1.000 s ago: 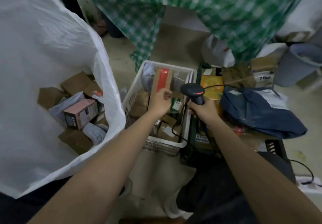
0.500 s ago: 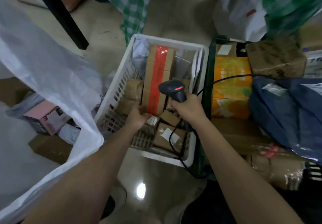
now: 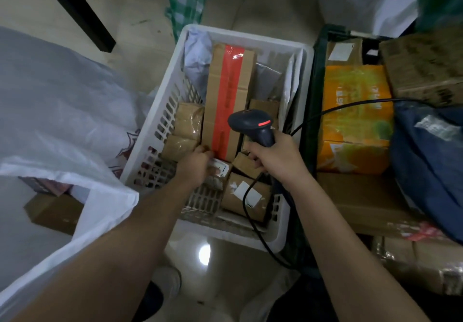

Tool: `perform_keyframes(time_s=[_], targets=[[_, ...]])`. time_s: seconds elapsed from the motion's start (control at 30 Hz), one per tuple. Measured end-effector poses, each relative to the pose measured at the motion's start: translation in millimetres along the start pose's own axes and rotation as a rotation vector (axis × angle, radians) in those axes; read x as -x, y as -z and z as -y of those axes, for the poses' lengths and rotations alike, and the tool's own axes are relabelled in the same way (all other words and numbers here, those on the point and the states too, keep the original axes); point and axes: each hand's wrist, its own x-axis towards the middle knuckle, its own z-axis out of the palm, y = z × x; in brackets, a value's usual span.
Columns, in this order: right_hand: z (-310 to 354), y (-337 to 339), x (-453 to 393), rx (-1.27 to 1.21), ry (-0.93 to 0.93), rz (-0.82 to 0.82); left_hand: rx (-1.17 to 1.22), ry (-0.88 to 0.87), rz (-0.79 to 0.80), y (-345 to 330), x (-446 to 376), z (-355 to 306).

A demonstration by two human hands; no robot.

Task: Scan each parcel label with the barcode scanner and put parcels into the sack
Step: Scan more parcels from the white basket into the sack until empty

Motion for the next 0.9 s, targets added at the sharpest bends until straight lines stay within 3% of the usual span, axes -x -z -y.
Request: perform_keyframes(time_s=[0.13,0.3,0.43,0.67,0.9], targets=[[6.0,3.7,8.0,-0.022,0.026,-0.004,0.043,0.013,-0.082,-11.7,7.1,-4.5],[8.1,11.0,14.9,-0.064,0.03,-0.061,0.287,0.074,-0.006,-18.0,13.9,-10.4],[3.8,14.0,17.4,-0.093,0.005,-0.073,0.247,0.078,0.053,-18.3,19.9,-8.6],[4.3,20.0,34.5,-0.134,-0.013,-0.095,0.194,0.151,-0.229,9.6,49.2,-16.3],[19.9,26.9,76.2,-0.24,0.008,-0.161,0.543,0.238,-0.478,62.1,103.8,-54.6]])
